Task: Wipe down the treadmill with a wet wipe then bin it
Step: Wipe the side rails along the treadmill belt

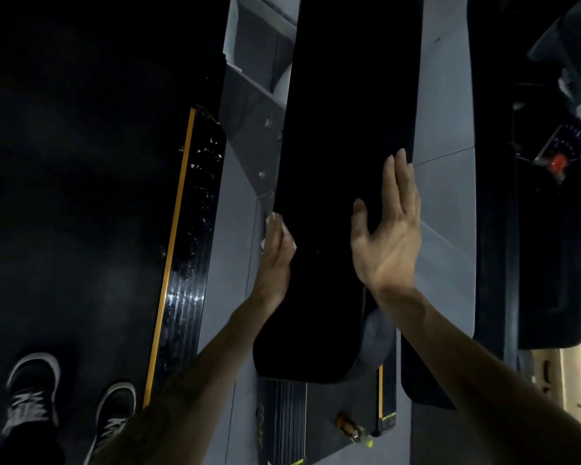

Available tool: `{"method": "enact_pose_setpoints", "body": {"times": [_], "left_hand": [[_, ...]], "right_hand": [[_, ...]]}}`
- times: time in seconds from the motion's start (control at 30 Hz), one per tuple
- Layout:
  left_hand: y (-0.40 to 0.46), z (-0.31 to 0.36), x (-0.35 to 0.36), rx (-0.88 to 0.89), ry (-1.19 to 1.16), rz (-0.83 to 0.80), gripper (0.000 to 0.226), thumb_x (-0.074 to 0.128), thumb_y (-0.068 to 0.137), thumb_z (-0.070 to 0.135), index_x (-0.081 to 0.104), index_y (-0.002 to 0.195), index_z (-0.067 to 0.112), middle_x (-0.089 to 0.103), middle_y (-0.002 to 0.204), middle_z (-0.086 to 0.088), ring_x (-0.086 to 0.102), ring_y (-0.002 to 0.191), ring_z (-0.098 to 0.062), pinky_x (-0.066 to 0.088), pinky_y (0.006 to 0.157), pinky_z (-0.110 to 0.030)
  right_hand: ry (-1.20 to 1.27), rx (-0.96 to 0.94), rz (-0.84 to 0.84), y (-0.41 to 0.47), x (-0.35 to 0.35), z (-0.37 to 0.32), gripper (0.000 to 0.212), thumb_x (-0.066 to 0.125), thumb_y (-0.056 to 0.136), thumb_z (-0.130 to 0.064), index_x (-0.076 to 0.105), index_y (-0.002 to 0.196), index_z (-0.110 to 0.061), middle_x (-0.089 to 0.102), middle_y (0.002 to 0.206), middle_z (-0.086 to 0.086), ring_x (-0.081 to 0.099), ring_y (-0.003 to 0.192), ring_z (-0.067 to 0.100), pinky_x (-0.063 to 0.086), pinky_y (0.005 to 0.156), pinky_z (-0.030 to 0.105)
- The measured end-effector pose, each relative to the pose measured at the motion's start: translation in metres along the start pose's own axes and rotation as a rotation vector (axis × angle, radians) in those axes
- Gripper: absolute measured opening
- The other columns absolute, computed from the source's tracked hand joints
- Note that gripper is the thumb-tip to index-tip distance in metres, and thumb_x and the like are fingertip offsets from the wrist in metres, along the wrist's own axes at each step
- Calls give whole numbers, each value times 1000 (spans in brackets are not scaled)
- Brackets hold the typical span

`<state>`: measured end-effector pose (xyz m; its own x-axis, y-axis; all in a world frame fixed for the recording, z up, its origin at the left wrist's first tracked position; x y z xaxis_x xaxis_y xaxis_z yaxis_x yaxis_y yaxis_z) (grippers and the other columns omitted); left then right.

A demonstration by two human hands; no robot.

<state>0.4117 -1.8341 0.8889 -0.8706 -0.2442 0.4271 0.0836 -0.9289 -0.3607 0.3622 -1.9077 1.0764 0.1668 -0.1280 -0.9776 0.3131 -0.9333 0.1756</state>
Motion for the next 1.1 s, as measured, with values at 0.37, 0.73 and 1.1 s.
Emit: {"method": "enact_pose_setpoints", "body": {"times": [0.37, 0.73, 1.1], "left_hand": [[51, 13, -11, 26, 8, -11, 80, 27, 100, 71, 4, 164, 31, -2, 173, 11, -3, 157, -2, 4, 130, -47], [51, 47, 4, 111, -21, -31, 59, 33, 111, 42, 7, 163, 31, 0, 167, 22, -2, 155, 1, 4, 130, -36], [19, 45, 14, 170, 5, 31, 57, 33, 109, 35, 9, 161, 28, 1, 166, 17, -4, 157, -3, 4, 130, -30]], "right_hand": [[-3, -10, 9, -1, 1, 1, 67, 54, 102, -23, 26, 161, -9, 20, 170, 3, 15, 157, 23, 30, 123, 45], [13, -15, 18, -1, 2, 1, 66, 55, 101, -20, 29, 160, -7, 22, 169, 6, 16, 157, 26, 31, 122, 50], [7, -13, 22, 1, 2, 0, 65, 55, 102, -21, 28, 161, -8, 21, 170, 4, 15, 158, 22, 30, 124, 45]]}}
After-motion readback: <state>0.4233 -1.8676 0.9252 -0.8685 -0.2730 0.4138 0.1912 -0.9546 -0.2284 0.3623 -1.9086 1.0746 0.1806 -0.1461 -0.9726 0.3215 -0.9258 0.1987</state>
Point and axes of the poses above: each hand's wrist, its own y-axis towards the middle knuckle, its own x-axis out of the palm, z = x × y, the point moved 2 cm from there along y, towards the middle knuckle
